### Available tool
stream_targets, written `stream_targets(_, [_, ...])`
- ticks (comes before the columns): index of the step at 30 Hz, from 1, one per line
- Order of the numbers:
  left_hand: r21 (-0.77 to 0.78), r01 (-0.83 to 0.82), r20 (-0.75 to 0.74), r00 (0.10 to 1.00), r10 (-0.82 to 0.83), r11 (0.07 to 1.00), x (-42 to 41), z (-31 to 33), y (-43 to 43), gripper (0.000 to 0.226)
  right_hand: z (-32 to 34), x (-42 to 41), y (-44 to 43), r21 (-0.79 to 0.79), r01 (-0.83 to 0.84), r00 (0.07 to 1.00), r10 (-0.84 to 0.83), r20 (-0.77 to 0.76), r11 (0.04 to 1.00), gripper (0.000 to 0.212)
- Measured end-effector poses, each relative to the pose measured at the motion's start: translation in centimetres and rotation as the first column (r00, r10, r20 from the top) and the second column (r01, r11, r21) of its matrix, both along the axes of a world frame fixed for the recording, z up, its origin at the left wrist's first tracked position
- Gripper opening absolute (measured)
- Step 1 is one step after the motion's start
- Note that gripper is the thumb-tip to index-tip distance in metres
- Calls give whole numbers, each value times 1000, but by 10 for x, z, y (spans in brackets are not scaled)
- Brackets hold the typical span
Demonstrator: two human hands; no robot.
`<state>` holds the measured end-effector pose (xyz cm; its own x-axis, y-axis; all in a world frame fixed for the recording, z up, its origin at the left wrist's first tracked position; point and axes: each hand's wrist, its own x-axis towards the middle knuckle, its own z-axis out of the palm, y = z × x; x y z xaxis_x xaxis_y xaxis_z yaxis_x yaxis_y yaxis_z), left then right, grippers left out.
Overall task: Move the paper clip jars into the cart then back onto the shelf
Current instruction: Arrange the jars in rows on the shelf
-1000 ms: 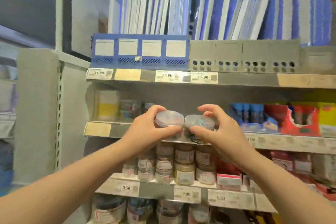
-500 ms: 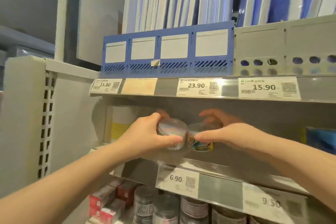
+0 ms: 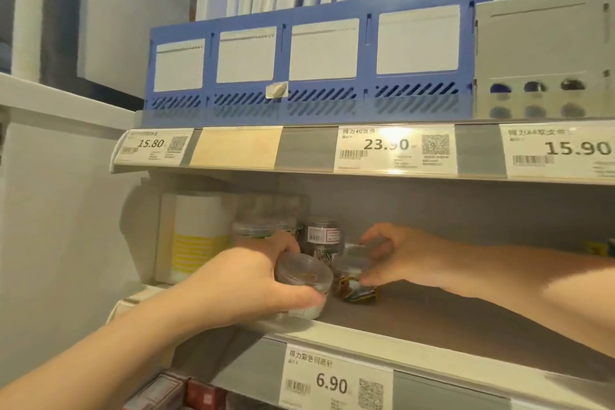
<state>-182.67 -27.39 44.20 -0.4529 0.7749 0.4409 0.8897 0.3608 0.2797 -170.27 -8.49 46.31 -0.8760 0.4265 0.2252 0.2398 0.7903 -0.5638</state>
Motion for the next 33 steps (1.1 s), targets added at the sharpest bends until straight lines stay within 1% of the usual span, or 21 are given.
stream_targets(2, [-24, 8, 19, 1000, -8, 1000, -1, 0, 0, 40, -1, -10, 3, -2, 13, 1000, -13, 0, 1000, 67])
stream_targets(6, [-70, 12, 57, 998, -8, 998, -6, 1, -1, 40, -3, -28, 7, -16, 30, 1000, -30, 0, 999, 71])
stream_targets(11, [-94, -13, 83, 996, 21, 995, -13, 0, -6, 38, -8, -43, 7, -121, -12, 998, 4, -67, 993, 60])
stream_targets(17, [-65, -3, 86, 996, 8, 998, -17, -2, -9, 58, -22, -56, 10, -143, -17, 989, -4, -146, 990, 50])
stream_targets(21, [-49, -6, 69, 998, 9, 999, -18, -4, -8, 53, -27, -60, 10, -152, -19, 982, -10, -189, 988, 49])
stream_targets(25, [-43, -3, 53, 999, 5, 999, -19, -5, -8, 65, -30, -64, 8, -193, -44, 977, 1, -215, 980, 50])
stream_targets(30, [-43, 1, 62, 998, 2, 999, -19, -4, -8, 53, -33, -64, 9, -164, -51, 980, 18, -199, 985, 53])
stream_targets(31, [-45, 4, 66, 998, -1, 999, -18, -4, -8, 52, -33, -65, 10, -171, -57, 979, 21, -204, 984, 53])
stream_targets(33, [-47, 6, 63, 998, -3, 999, -19, -4, -8, 58, -34, -64, 10, -198, -77, 976, 33, -214, 977, 52])
